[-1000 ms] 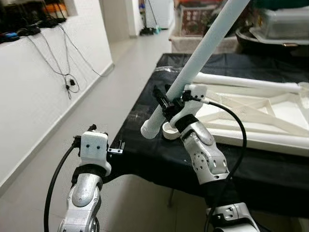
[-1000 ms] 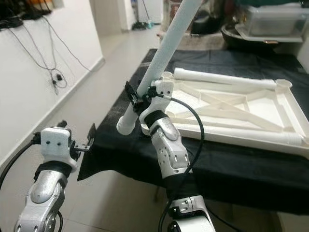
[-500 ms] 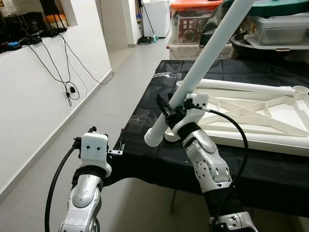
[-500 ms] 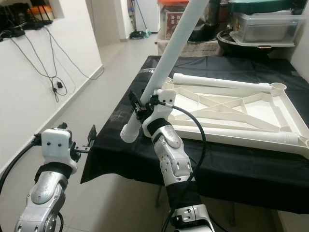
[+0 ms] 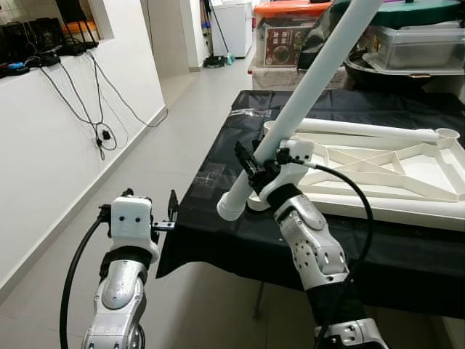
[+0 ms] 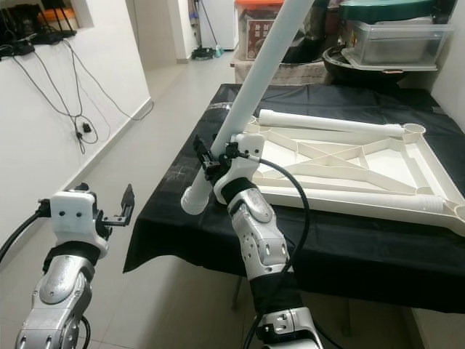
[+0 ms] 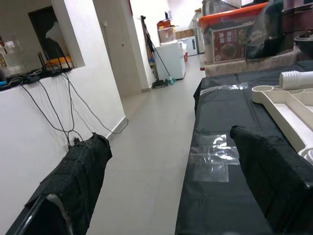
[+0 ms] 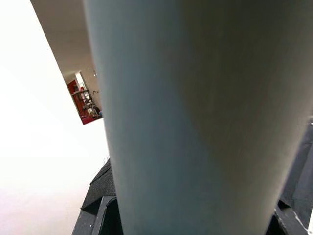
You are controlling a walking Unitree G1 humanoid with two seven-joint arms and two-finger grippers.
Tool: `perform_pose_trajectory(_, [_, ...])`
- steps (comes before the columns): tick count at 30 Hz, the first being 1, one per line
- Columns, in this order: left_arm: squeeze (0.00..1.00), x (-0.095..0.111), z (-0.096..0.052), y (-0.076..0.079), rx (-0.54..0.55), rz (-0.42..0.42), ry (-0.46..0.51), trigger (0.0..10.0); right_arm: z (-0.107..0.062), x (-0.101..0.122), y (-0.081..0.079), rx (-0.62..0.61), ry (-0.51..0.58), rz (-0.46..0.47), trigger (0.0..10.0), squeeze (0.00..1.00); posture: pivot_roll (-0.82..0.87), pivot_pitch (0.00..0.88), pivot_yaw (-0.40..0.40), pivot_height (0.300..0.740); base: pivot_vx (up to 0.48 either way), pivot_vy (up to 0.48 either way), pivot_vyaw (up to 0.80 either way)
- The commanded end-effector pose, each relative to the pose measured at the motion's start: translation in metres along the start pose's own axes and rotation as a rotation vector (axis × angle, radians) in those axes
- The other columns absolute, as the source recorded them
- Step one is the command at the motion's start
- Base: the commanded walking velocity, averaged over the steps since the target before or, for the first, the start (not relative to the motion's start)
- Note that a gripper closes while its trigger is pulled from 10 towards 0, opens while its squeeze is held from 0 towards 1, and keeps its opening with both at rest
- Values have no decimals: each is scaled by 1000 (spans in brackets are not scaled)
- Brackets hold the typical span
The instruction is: Building children table
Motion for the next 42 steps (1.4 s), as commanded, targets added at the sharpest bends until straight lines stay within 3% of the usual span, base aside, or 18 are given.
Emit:
perform_pose_trajectory(1, [0, 4, 0, -5, 13, 16, 11, 10000, 3, 3, -7, 19, 13, -2, 10000, 0, -56, 0, 26, 740, 311, 0, 0])
perform_pose_trajectory(11, [0, 3, 1, -16, 61, 1, 5, 10000, 3, 2, -8, 20, 8, -8, 10000, 0, -53, 0, 22, 740, 401, 0, 0])
perform_pose_trajectory(21, [0, 1, 3, -24, 100, -11, -4, 10000, 4, 2, -7, 18, 10, -10, 10000, 0, -53, 0, 19, 740, 0, 0, 0])
perform_pose_trajectory(42, [0, 7, 3, -16, 68, 3, 16, 10000, 7, 9, -8, 19, 33, -7, 10000, 0, -52, 0, 17, 740, 27, 0, 0])
Point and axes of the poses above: a point about 5 cm out from each wrist's last joint towards the gripper, its own z axis pointing out of the wrist towards the gripper, its own x axis along the axis of the wrist's last joint, y = z × x, the point moved 6 cm from there along z, pointing out of the wrist towards the gripper, and after that the axes turned 6 degrees about z, right-handed, at the moved point
